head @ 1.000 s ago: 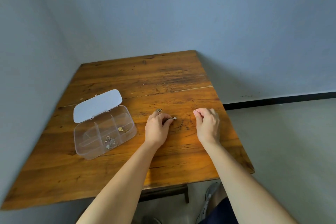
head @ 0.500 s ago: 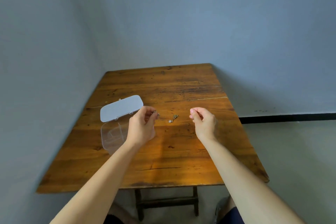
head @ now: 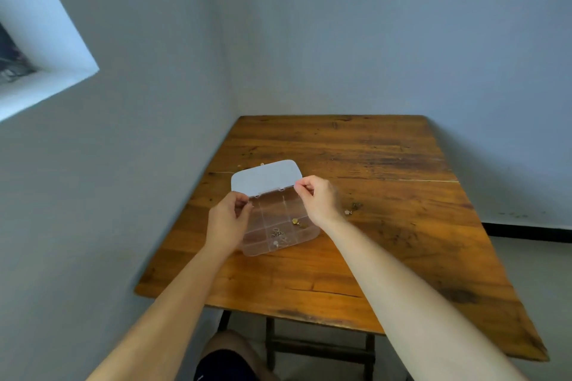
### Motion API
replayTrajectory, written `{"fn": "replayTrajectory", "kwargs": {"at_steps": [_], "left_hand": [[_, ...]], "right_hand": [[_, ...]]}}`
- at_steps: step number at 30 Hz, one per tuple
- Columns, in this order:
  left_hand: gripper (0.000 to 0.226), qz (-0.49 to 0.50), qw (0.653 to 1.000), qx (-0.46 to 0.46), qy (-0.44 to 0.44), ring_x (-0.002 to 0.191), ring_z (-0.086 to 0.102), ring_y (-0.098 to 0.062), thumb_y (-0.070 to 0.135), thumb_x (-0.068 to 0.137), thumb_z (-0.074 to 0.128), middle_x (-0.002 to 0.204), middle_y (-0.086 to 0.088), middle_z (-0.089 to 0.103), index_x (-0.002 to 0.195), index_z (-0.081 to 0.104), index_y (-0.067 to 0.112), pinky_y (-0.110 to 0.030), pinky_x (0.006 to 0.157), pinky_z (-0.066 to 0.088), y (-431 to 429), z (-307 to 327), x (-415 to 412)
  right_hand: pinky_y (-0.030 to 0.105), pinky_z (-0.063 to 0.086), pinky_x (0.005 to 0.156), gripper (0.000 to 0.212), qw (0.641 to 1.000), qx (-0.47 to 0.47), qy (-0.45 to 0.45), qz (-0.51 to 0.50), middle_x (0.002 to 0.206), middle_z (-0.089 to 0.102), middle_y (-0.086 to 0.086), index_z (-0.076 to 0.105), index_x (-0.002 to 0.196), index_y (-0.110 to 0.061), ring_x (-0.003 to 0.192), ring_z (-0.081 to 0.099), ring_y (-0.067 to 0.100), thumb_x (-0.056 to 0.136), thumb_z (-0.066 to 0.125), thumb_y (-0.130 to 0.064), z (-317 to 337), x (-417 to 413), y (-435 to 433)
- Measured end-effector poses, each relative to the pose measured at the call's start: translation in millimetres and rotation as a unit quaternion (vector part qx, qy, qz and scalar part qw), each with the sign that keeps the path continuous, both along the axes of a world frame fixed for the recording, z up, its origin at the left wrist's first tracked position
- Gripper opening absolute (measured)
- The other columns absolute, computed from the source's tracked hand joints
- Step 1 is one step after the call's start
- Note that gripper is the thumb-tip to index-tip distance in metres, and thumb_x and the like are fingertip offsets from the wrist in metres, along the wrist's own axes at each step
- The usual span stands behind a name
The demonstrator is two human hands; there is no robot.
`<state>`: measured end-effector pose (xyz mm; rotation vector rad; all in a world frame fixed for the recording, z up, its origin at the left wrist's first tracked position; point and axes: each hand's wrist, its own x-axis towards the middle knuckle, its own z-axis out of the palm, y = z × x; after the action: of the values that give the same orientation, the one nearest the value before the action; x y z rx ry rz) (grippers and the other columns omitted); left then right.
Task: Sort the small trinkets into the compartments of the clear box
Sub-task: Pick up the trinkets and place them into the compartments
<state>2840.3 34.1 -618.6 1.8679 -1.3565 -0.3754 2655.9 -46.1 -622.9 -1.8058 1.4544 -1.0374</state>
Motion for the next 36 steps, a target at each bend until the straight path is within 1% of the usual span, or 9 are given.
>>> {"fn": "replayTrajectory", "kwargs": {"at_steps": [6,11,17,22,25,28,29,32,36], "left_hand": [[0.021,0.000,1.000,0.017,0.011,0.095,0.063,-0.013,0.014,0.093,0.064,0.104,0.001,0.068,0.114,0.064,0.014,-0.022,0.079,0.050,2,-2,1],[0.021,-0.017,1.000,-0.022,-0.011,0.100,0.063,-0.014,0.016,0.092,0.064,0.109,0.000,0.068,0.113,0.066,0.013,-0.023,0.080,0.048,-1,-2,-14],[0.018,-0.106,0.990,-0.093,-0.006,0.092,0.062,-0.011,0.019,0.093,0.064,0.104,0.004,0.065,0.110,0.065,0.016,-0.021,0.076,0.049,2,0,-80],[0.017,-0.225,0.969,-0.099,-0.029,0.087,0.059,-0.007,0.023,0.095,0.061,0.103,0.007,0.060,0.111,0.063,0.020,-0.021,0.073,0.052,10,-19,-133],[0.019,-0.257,0.962,-0.078,-0.055,0.094,0.058,-0.003,0.024,0.095,0.060,0.109,0.009,0.061,0.114,0.063,0.020,-0.012,0.078,0.050,12,-36,-140],[0.024,-0.271,0.954,-0.075,-0.099,0.097,0.057,-0.001,0.022,0.095,0.060,0.115,0.006,0.061,0.118,0.061,0.017,-0.003,0.079,0.041,6,-45,-135],[0.026,-0.272,0.953,-0.075,-0.113,0.101,0.057,-0.004,0.022,0.095,0.060,0.118,0.005,0.060,0.120,0.061,0.016,-0.005,0.082,0.042,1,-47,-132],[0.032,-0.252,0.956,-0.061,-0.141,0.114,0.057,-0.015,0.024,0.093,0.062,0.126,-0.001,0.059,0.123,0.060,0.013,-0.023,0.090,0.048,-18,-51,-122],[0.030,-0.215,0.969,-0.051,-0.113,0.116,0.054,-0.015,0.026,0.089,0.067,0.125,-0.003,0.059,0.114,0.067,0.009,-0.028,0.095,0.046,-37,-59,-114]], "right_hand": [[0.012,0.042,0.079,0.023,1.000,0.001,0.002,0.007,0.114,0.071,0.001,0.071,0.116,-0.012,0.105,0.064,0.014,0.096,0.061,-0.019,2,-6,2],[0.003,0.034,0.069,0.020,1.000,-0.009,-0.008,-0.027,0.112,0.070,-0.003,0.071,0.114,-0.016,0.098,0.057,0.005,0.097,0.059,-0.020,6,-36,8],[0.007,0.037,0.071,0.022,0.997,0.014,0.008,-0.075,0.114,0.068,-0.003,0.069,0.116,-0.017,0.100,0.058,0.007,0.098,0.057,-0.022,-7,-93,24],[0.016,0.040,0.080,0.023,0.992,0.025,0.040,-0.117,0.118,0.067,-0.002,0.068,0.117,-0.020,0.109,0.059,0.012,0.097,0.060,-0.026,-21,-132,29],[0.023,0.044,0.085,0.029,0.991,0.044,0.075,-0.100,0.123,0.063,-0.003,0.065,0.121,-0.023,0.113,0.057,0.014,0.095,0.061,-0.034,-30,-144,26],[0.038,0.044,0.099,0.046,0.983,0.062,0.161,-0.067,0.133,0.055,-0.003,0.057,0.131,-0.029,0.125,0.048,0.020,0.091,0.059,-0.051,-37,-144,21],[0.041,0.040,0.103,0.054,0.976,0.068,0.200,-0.059,0.137,0.051,-0.002,0.053,0.135,-0.031,0.128,0.043,0.022,0.089,0.057,-0.058,-38,-142,19],[0.043,0.030,0.106,0.072,0.957,0.087,0.269,-0.057,0.139,0.042,0.000,0.042,0.145,-0.037,0.129,0.033,0.026,0.083,0.050,-0.073,-39,-133,13],[0.039,0.029,0.097,0.072,0.946,0.072,0.304,-0.082,0.130,0.043,-0.001,0.046,0.140,-0.044,0.120,0.036,0.024,0.079,0.044,-0.082,-43,-127,5]]}}
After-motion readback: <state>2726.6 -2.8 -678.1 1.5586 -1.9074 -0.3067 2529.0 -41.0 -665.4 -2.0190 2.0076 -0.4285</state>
